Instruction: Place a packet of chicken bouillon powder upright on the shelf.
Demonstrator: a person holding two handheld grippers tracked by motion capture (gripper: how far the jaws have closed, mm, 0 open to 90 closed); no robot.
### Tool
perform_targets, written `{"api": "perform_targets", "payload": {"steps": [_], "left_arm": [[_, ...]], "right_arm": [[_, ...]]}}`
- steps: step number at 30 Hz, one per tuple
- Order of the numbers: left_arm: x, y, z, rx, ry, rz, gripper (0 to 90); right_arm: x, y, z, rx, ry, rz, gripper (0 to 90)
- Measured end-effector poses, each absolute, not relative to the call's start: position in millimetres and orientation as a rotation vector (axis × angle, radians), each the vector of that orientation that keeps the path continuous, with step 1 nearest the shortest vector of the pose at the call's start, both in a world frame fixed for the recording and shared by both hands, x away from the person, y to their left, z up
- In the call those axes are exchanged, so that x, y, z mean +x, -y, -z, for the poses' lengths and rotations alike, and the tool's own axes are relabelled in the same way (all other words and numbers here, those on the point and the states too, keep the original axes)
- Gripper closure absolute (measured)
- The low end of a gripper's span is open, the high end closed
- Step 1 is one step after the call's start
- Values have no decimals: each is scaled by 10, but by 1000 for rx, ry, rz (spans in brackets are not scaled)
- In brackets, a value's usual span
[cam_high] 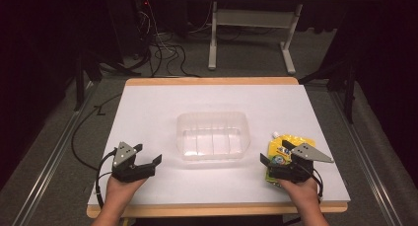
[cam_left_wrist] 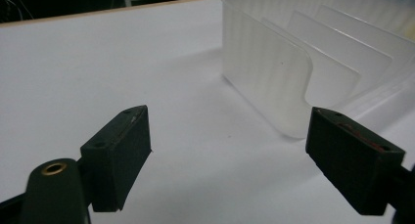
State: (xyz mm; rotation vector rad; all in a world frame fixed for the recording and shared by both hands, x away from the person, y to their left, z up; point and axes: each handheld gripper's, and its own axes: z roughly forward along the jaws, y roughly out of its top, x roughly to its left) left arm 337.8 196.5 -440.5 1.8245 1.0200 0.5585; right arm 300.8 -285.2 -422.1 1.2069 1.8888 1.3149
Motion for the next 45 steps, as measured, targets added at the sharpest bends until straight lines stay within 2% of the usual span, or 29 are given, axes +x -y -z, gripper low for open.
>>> {"api": "perform_targets", "payload": {"steps": [12,21,22,23,25,26,28,29,31,36,45], "left_arm": [[3382,-1952,4413,1820,-1024,-556,156],[3491,-1893,4411,1801,-1029,-522,157],[3549,-1870,4405,1788,-1040,-534,158],[3549,-1870,4405,1788,-1040,-534,160],[3638,-1823,4390,1758,-1057,-540,161],[3638,-1823,4390,1758,-1057,-540,161],[3688,-1773,4379,1750,-1055,-525,161],[3708,-1740,4375,1750,-1051,-524,161],[3757,-1656,4352,1748,-1047,-529,161],[3825,-1602,4341,1741,-1052,-523,161],[3821,-1601,4345,1752,-1044,-510,161]], "right_arm": [[2979,2928,4231,1195,-1887,-1306,55],[2799,3208,4213,1269,-1827,-1241,213],[2712,3352,4233,1322,-1796,-1205,290],[2712,3352,4233,1322,-1796,-1205,290],[2557,3583,4310,1414,-1760,-1135,475],[2557,3583,4310,1414,-1760,-1135,475],[2462,3724,4381,1497,-1736,-1054,601],[2382,3843,4447,1566,-1724,-998,745],[2327,3924,4518,1630,-1737,-931,879],[2310,4003,4739,1741,-1809,-857,900],[2333,3917,4758,1735,-1866,-968,900]]}}
